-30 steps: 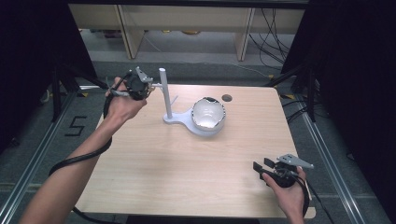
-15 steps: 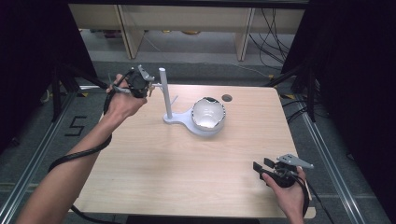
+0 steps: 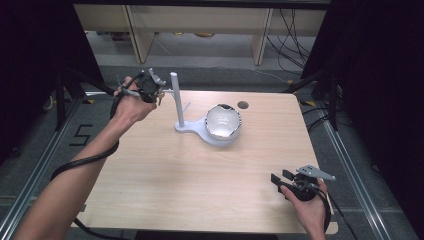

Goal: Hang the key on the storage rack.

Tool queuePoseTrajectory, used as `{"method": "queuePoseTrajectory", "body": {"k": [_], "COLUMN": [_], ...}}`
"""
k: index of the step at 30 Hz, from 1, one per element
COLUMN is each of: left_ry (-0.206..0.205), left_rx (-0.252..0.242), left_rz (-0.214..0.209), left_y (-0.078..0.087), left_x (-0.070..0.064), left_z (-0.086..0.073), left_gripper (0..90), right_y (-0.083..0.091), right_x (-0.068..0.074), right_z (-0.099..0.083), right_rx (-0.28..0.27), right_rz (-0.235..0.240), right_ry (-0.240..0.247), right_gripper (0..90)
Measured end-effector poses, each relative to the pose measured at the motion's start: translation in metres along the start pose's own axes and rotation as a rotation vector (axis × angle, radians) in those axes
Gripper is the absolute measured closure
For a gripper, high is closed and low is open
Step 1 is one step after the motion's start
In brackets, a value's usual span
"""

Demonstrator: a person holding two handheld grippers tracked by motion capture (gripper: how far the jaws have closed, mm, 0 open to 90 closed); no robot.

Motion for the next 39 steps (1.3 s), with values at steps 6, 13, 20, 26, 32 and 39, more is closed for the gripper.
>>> {"method": "queuePoseTrajectory", "body": {"k": [6,13,20,26,32,39], "left_ry": [-0.008,-0.026,-0.034,-0.029,-0.02,0.024], "left_rx": [-0.006,-0.011,-0.003,0.002,0.002,-0.009], "left_rz": [0.001,-0.002,0.0,-0.005,-0.005,-0.032], "left_y": [0.002,0.008,0.013,0.011,0.011,0.005], "left_x": [0.001,-0.004,-0.004,-0.004,-0.005,-0.009], "left_z": [0.004,0.007,0.003,-0.001,-0.002,-0.01], "left_gripper": [85.4,85.3,85.4,85.4,85.4,85.4], "right_y": [0.0,0.001,0.001,-0.001,-0.002,-0.002], "right_x": [0.001,0.002,0.002,0.002,0.002,0.001], "right_z": [-0.001,-0.001,-0.001,-0.001,-0.001,-0.001], "right_rx": [0.007,0.003,0.004,-0.009,-0.014,-0.017], "right_rz": [0.008,0.023,0.022,0.019,0.017,0.021], "right_ry": [-0.01,-0.023,-0.02,-0.017,-0.02,-0.014], "right_gripper": [45.4,45.3,45.1,45.0,45.0,45.0]}}
Point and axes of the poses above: each handheld gripper's, and its own axes: y roughly backward along the jaws, z roughly out of its top, x roughly to its left, the point moved 5 cm from there along -y, roughly forward along the jaws, and after that the axes turned 11 degrees about -y, right-handed, at the moved point
